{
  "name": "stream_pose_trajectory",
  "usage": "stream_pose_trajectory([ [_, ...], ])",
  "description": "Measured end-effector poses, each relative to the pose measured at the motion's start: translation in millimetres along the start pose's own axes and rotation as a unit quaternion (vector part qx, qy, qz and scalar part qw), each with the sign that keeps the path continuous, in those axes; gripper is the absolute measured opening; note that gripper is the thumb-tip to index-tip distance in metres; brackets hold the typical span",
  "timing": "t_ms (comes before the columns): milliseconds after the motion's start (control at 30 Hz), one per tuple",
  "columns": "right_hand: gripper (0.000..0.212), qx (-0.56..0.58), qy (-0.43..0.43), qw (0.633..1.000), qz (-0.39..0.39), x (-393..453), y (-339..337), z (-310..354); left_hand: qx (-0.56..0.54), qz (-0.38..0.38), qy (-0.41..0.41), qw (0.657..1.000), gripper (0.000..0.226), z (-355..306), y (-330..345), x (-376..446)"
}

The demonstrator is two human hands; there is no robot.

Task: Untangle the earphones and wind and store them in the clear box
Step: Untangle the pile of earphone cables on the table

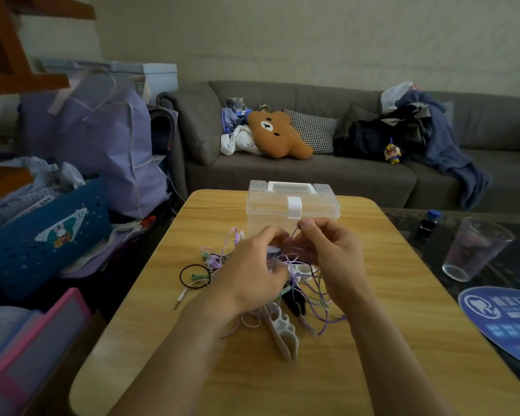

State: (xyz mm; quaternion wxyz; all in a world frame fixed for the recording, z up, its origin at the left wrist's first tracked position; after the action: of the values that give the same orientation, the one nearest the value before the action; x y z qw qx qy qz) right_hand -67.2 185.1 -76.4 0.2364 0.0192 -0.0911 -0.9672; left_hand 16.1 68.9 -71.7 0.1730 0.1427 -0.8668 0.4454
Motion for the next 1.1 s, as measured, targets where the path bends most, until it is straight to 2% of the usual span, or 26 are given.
stream_pose_trajectory([
  [67, 0.016, 0.007, 0.003, 1.000, -0.013, 0.5, -1.8, -0.4, -0.062, -0.002, -0.022, 0.998, 0.047, 3.3, 7.6, -1.4],
  [233, 0.022, 0.068, 0.033, 0.996, -0.055, 1.8, -12.4, -6.6, -0.083, 0.000, -0.013, 0.996, 0.068, 7.6, 17.6, -3.5],
  [367, 0.025, 0.081, 0.039, 0.993, -0.079, 3.6, -17.9, -10.8, -0.082, -0.022, -0.011, 0.996, 0.048, 7.9, 17.9, -0.9],
  [500, 0.025, 0.098, 0.047, 0.990, -0.094, 2.7, -21.5, -12.3, -0.069, -0.025, -0.002, 0.997, 0.044, 7.5, 19.3, -0.4],
  [600, 0.025, 0.124, 0.064, 0.986, -0.087, 1.8, -20.7, -14.2, -0.100, -0.045, -0.015, 0.994, 0.028, 12.3, 18.6, -0.4],
  [767, 0.023, 0.142, 0.092, 0.982, -0.087, 2.8, -19.6, -19.5, -0.151, -0.072, -0.047, 0.985, 0.017, 22.8, 15.8, -1.9],
  [933, 0.021, 0.106, 0.122, 0.984, -0.073, 4.6, -15.8, -25.5, -0.228, -0.107, -0.073, 0.965, 0.012, 25.8, 13.0, -3.9],
  [1100, 0.017, 0.036, 0.129, 0.990, -0.040, 6.8, -8.7, -29.9, -0.248, -0.109, -0.102, 0.957, 0.023, 27.7, 12.7, -4.2],
])
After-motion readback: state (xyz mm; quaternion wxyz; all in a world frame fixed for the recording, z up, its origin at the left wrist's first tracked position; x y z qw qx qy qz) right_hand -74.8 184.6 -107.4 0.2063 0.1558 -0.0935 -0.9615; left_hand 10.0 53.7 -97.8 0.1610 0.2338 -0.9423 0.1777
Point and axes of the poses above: each hand's wrist, its own x-axis towards the middle knuckle, its own y-axis out of the palm, z = x × y, the point moved 7 cm from there along x, towards the middle knuckle, and after that the axes turned 10 degrees about y, right-handed, at the moved point
